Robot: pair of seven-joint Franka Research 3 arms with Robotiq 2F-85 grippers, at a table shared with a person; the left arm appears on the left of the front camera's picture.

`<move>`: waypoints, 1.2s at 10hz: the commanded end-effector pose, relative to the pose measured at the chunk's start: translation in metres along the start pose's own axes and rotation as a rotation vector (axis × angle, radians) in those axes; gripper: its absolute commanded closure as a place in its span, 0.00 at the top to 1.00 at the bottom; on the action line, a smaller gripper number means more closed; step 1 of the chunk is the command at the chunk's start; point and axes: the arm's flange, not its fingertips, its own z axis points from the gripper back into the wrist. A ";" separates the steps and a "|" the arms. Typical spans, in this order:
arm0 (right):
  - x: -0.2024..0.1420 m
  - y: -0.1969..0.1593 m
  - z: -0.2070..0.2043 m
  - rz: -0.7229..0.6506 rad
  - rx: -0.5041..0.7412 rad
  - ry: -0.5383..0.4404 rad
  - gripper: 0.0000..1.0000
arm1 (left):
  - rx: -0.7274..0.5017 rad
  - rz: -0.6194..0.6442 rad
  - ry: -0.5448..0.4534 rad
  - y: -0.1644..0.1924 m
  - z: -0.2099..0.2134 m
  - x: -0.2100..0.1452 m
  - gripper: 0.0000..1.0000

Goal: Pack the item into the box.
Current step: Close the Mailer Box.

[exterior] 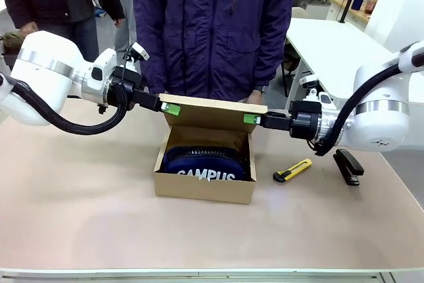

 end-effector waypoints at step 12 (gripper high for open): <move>0.017 0.011 0.038 -0.158 -0.071 -0.170 1.00 | 0.098 -0.031 -0.299 -0.020 0.070 -0.008 1.00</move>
